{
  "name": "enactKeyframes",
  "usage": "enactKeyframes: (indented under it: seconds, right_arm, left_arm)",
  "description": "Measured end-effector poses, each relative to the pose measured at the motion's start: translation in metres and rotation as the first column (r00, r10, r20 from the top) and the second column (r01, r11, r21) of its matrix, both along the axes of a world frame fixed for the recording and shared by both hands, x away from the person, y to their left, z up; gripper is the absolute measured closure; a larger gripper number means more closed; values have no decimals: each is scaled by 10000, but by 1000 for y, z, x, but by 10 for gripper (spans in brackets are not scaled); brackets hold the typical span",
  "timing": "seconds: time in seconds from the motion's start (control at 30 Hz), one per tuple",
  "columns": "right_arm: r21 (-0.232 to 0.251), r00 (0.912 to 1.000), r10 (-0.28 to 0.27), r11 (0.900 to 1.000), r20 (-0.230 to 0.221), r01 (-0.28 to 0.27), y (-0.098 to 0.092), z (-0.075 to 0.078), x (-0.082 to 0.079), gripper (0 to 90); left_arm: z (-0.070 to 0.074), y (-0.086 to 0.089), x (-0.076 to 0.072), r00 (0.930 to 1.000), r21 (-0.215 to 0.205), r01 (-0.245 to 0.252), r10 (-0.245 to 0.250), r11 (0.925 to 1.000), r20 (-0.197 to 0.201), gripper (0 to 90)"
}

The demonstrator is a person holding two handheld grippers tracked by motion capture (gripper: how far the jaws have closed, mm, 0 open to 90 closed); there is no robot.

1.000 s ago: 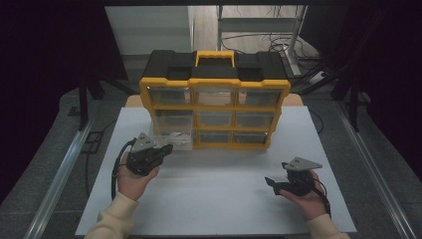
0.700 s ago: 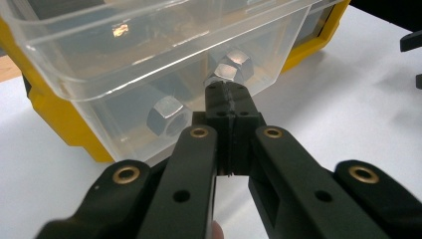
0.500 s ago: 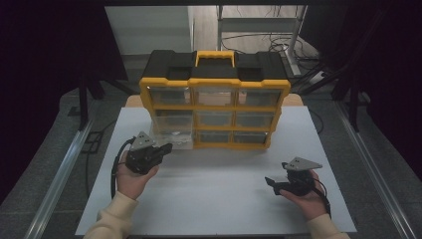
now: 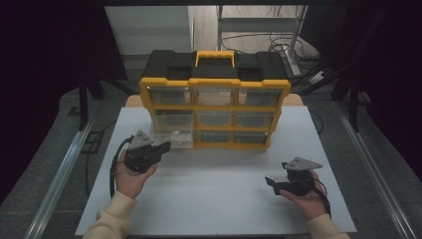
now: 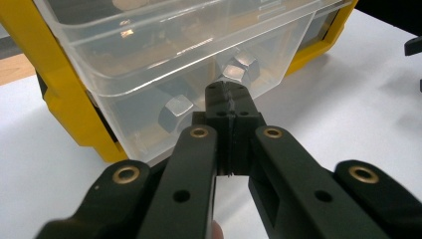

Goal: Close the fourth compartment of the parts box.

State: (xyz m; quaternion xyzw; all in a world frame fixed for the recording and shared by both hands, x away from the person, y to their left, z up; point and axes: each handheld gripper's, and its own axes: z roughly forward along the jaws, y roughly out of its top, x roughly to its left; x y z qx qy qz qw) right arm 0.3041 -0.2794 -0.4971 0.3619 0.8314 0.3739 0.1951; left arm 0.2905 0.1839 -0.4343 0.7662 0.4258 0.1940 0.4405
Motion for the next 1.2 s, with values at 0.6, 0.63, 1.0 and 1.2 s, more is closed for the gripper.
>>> enactKeyframes:
  seconds: [0.6, 0.63, 1.0, 1.2]
  right_arm:
    - [39, 10000, 27, 10000, 31, -27, 0, 1, 0, 168]
    - [41, 10000, 30, 10000, 33, -30, 0, 1, 0, 168]
    - [41, 10000, -21, 10000, 13, 21, 0, 0, 0, 169]
    - [51, 10000, -20, 10000, 27, 20, 0, 0, 0, 168]
  left_arm:
    - [3, -5, 3, 9999, 124, -1, 0, 9999, 113, 900]
    - [3, -5, 4, 9999, 114, -8, 7, 9999, 109, 900]
    - [7, -8, 8, 9997, 74, -56, 54, 10000, 220, 900]
    - [7, -8, 11, 9997, 16, -87, 86, 10000, 227, 900]
